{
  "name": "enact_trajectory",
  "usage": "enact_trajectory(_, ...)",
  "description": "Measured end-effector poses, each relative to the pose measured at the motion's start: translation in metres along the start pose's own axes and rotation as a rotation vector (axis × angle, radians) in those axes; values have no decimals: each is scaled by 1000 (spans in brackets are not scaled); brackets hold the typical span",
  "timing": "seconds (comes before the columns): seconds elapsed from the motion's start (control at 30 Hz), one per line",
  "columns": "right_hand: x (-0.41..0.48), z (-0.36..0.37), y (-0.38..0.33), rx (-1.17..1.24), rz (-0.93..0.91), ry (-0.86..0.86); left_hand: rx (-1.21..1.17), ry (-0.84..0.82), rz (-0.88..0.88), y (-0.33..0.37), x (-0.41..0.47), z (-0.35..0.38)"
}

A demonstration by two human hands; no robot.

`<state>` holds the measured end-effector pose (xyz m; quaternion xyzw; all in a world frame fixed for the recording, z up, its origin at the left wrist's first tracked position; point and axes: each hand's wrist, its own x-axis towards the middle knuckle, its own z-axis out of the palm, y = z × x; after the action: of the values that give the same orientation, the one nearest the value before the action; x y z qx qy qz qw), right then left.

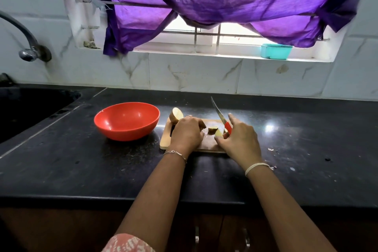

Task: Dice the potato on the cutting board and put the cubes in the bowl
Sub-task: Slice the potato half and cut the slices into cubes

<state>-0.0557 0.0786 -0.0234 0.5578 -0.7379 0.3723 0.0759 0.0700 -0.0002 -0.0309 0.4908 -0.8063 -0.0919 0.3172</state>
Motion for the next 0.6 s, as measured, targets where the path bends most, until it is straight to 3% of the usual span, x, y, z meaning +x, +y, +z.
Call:
enact_trajectory(0.33, 10, 17, -11, 105, -21, -74, -164, -17, -98, -5, -2, -11)
enact_trajectory(0.6, 10, -15, 19, 260, 90, 58, -90, -64, 5, 5, 0, -1)
